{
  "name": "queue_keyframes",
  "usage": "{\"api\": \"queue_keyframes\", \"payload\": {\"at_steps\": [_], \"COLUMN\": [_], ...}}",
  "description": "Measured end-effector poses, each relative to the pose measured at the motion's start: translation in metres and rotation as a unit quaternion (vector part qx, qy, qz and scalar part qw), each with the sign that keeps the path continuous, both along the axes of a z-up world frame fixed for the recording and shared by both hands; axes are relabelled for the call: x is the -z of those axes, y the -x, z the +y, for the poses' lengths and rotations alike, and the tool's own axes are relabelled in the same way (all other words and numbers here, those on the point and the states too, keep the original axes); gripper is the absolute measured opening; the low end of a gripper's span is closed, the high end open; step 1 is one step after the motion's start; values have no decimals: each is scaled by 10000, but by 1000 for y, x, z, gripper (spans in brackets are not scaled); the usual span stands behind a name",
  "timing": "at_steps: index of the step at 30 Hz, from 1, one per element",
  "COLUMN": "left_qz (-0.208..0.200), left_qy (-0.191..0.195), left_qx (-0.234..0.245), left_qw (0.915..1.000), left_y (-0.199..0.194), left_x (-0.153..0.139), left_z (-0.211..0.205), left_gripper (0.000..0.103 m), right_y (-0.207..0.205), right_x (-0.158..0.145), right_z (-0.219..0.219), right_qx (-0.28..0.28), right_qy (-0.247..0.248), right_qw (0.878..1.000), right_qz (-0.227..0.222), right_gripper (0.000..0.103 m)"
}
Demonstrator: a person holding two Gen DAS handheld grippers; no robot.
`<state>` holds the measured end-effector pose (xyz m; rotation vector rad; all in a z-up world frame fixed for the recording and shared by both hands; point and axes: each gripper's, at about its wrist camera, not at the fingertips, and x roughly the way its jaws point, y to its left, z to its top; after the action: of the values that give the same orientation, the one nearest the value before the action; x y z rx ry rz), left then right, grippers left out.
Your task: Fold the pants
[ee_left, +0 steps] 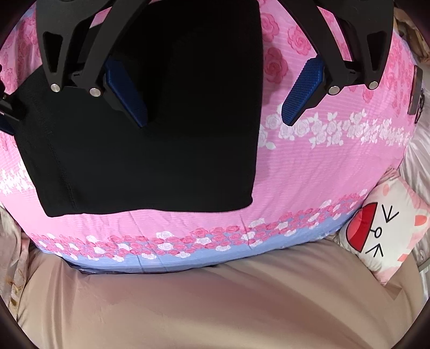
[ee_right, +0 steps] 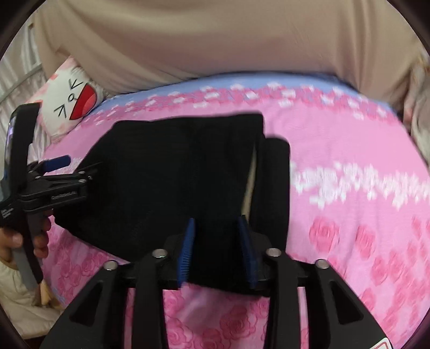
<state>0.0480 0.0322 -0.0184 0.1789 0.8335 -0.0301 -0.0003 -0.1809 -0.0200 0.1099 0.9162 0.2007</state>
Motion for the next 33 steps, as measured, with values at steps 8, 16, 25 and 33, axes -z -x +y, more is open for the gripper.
{"api": "queue_keyframes", "payload": {"at_steps": [8,16,25,33], "left_qz": [909,1044,688,-45], "left_qy": [1499,1923,1819,1892], "left_qx": [73,64,241,-15], "left_qw": [9845,9758,9806,9819], "left_y": [24,32,39,50], "left_x": [18,33,15,-29], "left_z": [52,61,79,116], "left_gripper": [98,98,98,98], "right_y": [19,1,-39,-48], "right_x": [0,9,-24,-139], "right_z": [-37,-25,32,89], "right_qx": [61,5,-772,-1676], "right_qy": [-1188,-1575,-2255,-2612], "right_qw": [9927,9866,9709,9452], "right_qz": [175,423,235,-1017], "right_gripper": [44,79,31,31]}}
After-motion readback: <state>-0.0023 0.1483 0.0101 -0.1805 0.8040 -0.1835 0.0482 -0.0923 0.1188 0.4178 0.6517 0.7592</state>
